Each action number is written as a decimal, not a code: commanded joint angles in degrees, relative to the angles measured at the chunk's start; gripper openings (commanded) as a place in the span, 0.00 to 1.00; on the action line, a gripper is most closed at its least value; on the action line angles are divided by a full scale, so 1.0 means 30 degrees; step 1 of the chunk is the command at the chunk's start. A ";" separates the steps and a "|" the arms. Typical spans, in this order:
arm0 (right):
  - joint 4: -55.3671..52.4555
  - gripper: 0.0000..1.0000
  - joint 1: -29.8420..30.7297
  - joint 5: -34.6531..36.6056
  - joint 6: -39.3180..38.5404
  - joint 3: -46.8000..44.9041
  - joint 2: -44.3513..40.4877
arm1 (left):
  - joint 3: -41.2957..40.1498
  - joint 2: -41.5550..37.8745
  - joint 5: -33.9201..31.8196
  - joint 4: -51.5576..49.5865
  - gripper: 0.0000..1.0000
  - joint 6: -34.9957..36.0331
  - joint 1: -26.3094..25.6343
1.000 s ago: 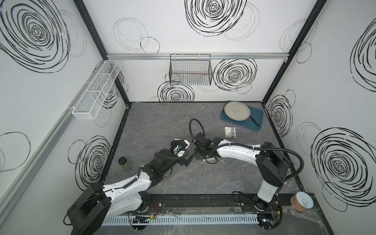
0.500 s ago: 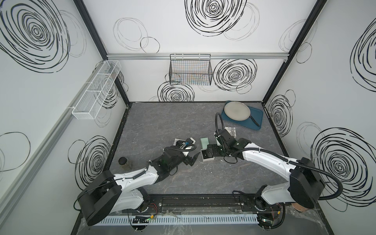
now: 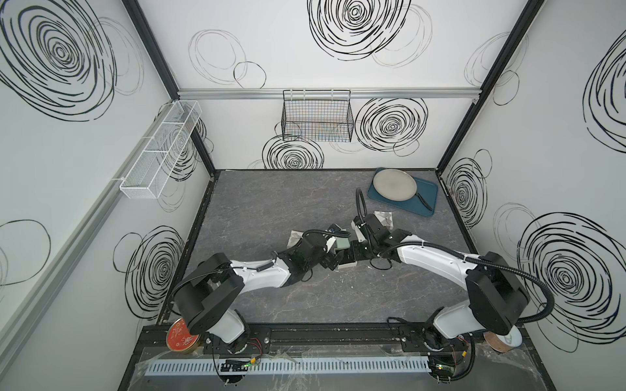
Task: Take the rings out of the lift-off lid box
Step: Take out the ring from the jewelry box.
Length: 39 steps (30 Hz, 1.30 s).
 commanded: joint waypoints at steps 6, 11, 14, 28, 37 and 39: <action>0.1149 0.27 -0.0006 -0.0519 0.0242 -0.0177 0.0849 | 0.0766 0.1198 0.1607 -0.0190 1.00 -0.0748 0.1335; 0.1265 0.26 -0.0006 -0.0410 0.0337 -0.0193 0.1315 | 0.1350 0.1677 0.1679 -0.0665 1.00 -0.0429 0.1321; 0.1094 0.25 -0.0006 -0.0101 0.0335 -0.0081 0.1681 | 0.1646 0.1931 0.1755 -0.0854 1.00 -0.0346 0.1262; 0.0946 0.22 0.0133 0.0760 0.0570 0.0260 0.2776 | 0.2489 0.2914 0.1272 -0.2123 1.00 -0.0082 0.1080; 0.0738 0.19 0.0491 0.1234 0.0513 0.0801 0.3443 | 0.2709 0.3454 0.1124 -0.2284 1.00 -0.0011 0.0999; 0.0716 0.18 0.0577 0.1335 0.0513 0.0906 0.3565 | 0.2737 0.3542 0.1129 -0.2299 1.00 0.0001 0.0998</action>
